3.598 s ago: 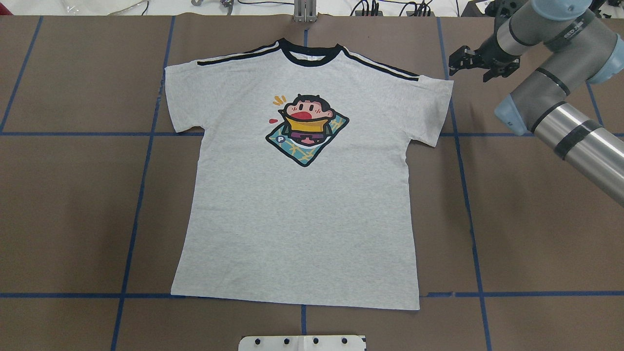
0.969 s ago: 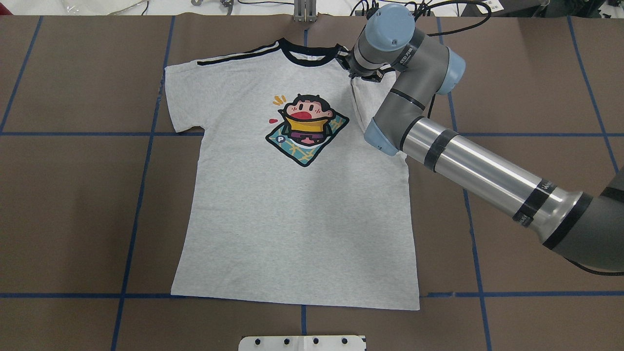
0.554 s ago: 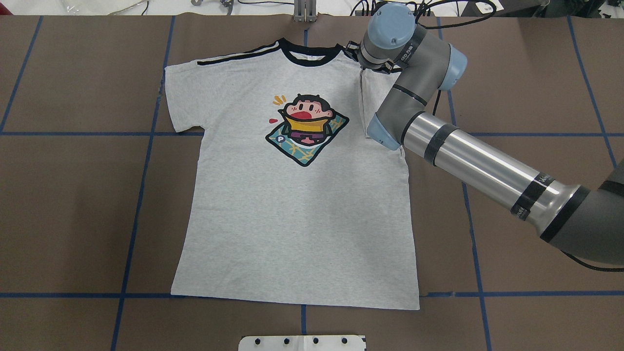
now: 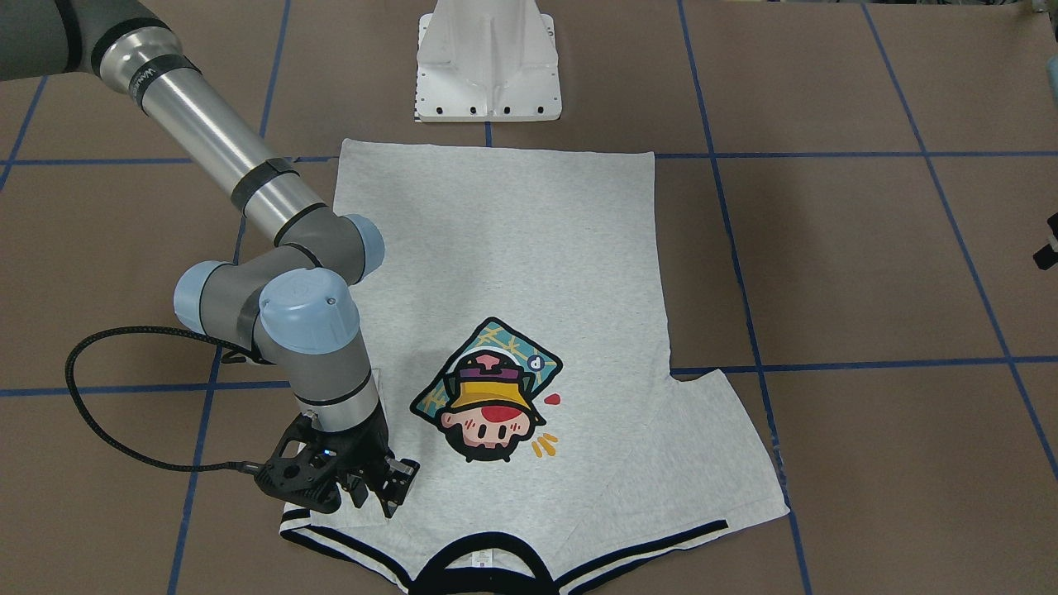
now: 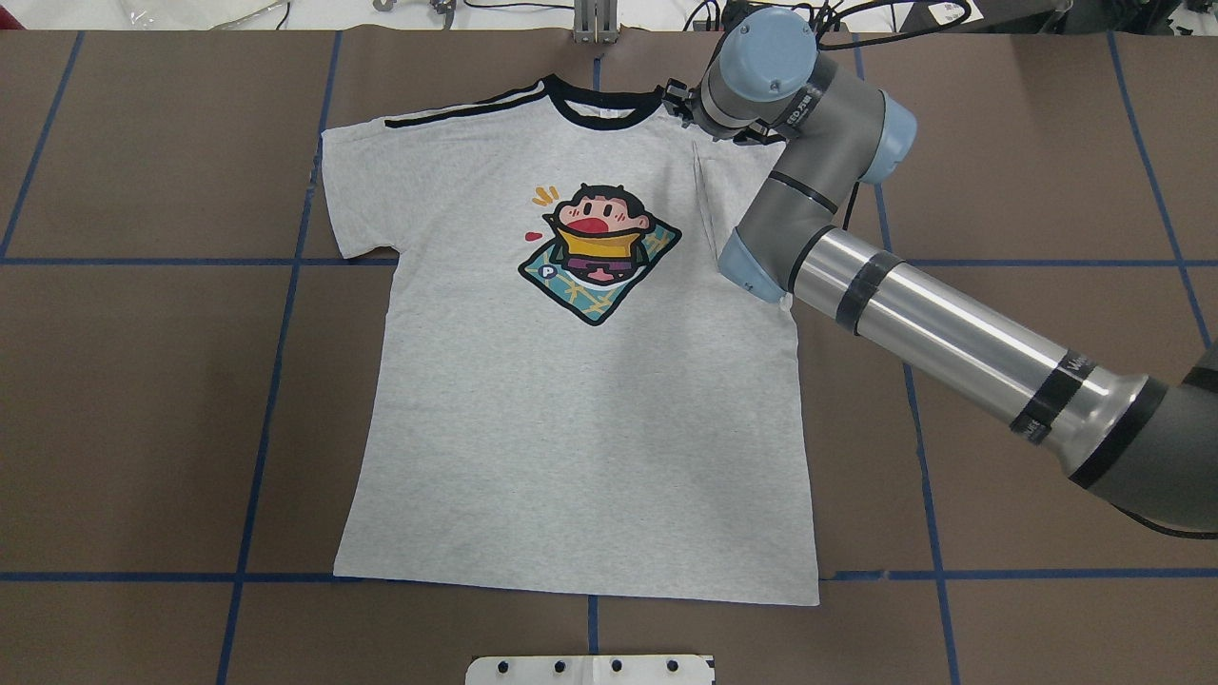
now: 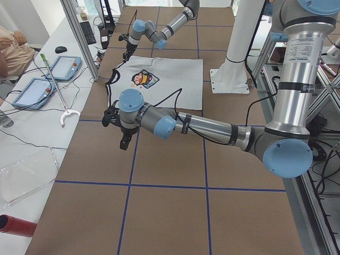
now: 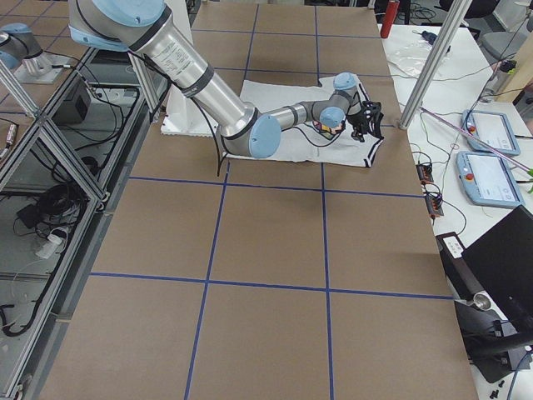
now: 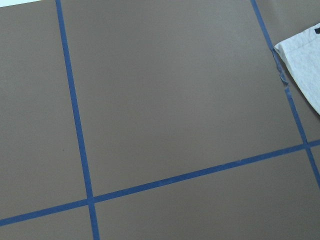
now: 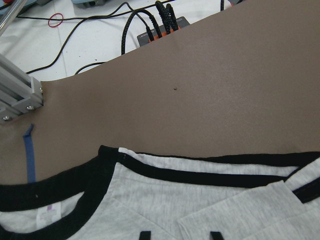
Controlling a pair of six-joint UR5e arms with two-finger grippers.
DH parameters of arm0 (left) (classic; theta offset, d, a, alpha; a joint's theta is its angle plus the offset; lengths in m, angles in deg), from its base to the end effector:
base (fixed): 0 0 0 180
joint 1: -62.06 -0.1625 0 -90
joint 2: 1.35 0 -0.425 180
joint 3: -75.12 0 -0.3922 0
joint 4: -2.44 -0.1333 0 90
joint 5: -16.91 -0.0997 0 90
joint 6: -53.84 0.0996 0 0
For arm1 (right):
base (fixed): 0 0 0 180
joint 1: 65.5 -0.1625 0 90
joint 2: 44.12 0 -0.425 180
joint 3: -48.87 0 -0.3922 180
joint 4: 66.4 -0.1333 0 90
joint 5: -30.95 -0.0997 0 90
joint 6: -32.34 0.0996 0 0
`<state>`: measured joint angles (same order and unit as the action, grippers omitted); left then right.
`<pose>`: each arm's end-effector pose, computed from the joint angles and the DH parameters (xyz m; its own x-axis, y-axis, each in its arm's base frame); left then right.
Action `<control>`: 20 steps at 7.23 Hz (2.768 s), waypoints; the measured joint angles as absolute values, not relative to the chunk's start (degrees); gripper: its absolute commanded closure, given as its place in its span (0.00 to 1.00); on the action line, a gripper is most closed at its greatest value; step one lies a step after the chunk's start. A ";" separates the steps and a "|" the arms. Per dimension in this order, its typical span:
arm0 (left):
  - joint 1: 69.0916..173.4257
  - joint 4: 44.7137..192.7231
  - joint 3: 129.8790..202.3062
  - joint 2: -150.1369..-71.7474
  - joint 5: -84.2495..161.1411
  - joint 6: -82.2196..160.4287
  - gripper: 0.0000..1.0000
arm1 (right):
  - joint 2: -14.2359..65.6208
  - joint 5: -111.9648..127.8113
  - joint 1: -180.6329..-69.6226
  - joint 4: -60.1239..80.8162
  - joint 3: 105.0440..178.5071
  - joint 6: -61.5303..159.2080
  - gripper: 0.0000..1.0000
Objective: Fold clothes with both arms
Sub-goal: 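Grasp the sleeve nearest the right gripper and fold it toward the shirt center, then release the sleeve and raise the right gripper while the left gripper approaches the other shoulder, then fold the sleeve nearest the left gripper inward toward the shirt center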
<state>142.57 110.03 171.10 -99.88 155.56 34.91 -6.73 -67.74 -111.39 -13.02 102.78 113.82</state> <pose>0.0350 -0.5641 0.4873 0.5995 0.2042 -0.7739 0.0579 0.9533 0.2964 -0.5083 -0.6942 0.2883 0.5056 0.3112 0.8047 -0.5569 0.8301 0.0289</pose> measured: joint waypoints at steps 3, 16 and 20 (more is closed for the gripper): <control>133.02 112.74 164.82 -109.77 155.57 19.72 0.00 | 5.11 -76.35 -113.58 -5.35 125.06 112.70 0.00; 120.07 153.27 112.19 -138.56 137.01 -0.69 0.44 | 34.59 -91.98 -122.96 -4.46 156.08 111.95 0.00; 119.15 155.16 109.80 -138.91 136.21 -0.74 0.51 | 34.78 -91.52 -122.93 -4.53 156.02 111.65 0.00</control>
<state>119.15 155.16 109.80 -138.91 136.21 -0.74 34.78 -91.52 -122.93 -4.53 156.02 111.65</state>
